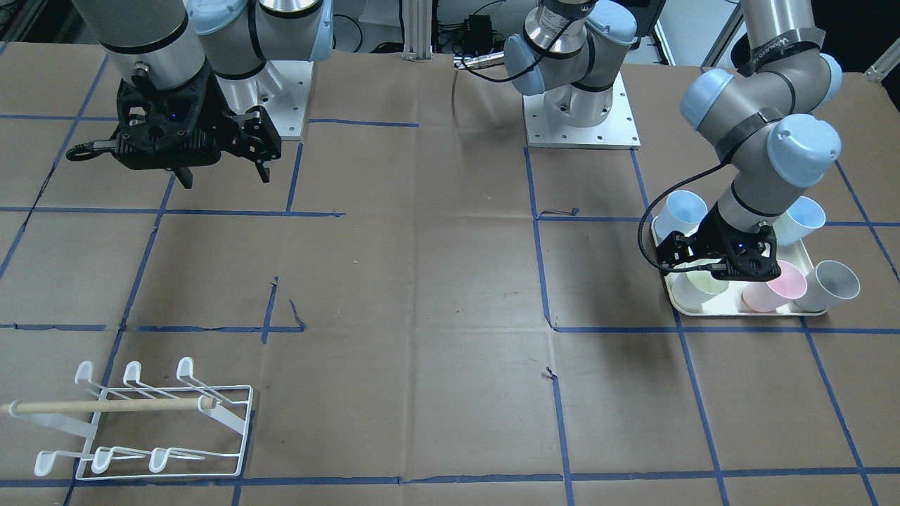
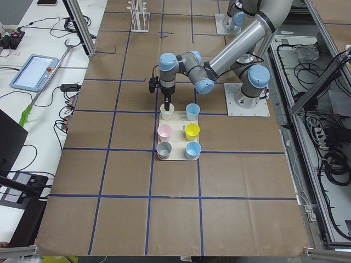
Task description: Transfer IKEA cup to right arm and place on rack
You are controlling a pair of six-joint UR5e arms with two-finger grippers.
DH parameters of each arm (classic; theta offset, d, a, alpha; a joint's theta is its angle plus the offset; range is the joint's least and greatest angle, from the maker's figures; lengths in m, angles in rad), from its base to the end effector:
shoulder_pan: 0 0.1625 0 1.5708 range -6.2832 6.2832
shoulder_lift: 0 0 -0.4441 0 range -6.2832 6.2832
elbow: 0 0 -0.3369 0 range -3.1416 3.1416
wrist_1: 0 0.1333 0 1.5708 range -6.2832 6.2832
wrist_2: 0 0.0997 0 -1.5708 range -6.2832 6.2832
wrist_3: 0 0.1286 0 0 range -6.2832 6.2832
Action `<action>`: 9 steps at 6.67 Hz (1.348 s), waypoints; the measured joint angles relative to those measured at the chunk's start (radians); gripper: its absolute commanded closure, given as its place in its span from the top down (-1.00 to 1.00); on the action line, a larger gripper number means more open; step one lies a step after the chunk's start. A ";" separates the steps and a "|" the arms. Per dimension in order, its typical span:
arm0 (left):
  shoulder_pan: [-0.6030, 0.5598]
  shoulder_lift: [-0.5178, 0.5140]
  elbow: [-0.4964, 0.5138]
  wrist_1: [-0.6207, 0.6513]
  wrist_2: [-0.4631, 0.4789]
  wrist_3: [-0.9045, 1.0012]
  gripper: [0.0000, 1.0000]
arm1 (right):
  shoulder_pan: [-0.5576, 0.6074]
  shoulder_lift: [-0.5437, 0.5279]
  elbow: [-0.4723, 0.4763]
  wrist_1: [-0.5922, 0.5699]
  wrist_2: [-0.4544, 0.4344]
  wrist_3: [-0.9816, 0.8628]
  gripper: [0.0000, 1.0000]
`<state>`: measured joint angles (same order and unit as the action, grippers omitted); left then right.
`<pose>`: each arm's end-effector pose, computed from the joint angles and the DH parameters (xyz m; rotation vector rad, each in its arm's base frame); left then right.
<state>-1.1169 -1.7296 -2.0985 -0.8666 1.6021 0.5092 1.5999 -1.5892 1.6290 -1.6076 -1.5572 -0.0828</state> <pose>0.0736 -0.4456 0.2607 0.0854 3.1045 -0.0018 0.1474 -0.4237 0.4642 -0.1749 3.1230 0.0041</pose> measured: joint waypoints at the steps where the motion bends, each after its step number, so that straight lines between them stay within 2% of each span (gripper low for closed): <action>1: 0.000 -0.001 0.001 0.000 0.003 0.004 -0.80 | 0.000 0.000 0.000 0.000 0.000 0.000 0.99; 2: 0.000 -0.002 0.002 0.000 0.006 0.007 -1.00 | 0.000 0.000 0.001 0.000 0.000 0.000 1.00; 7: 0.002 0.031 0.032 -0.031 0.021 0.008 -1.00 | 0.001 -0.001 0.004 -0.001 0.001 0.000 0.99; 8: 0.001 0.060 0.076 -0.093 0.024 0.009 -1.00 | 0.001 0.001 0.005 -0.021 0.017 0.000 0.99; 9: 0.000 0.102 0.147 -0.213 0.023 0.009 -1.00 | 0.003 0.009 0.011 -0.072 0.058 -0.002 0.99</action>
<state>-1.1173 -1.6277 -1.9513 -1.0797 1.6249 0.5183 1.6026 -1.5807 1.6403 -1.6797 -1.4993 -0.0847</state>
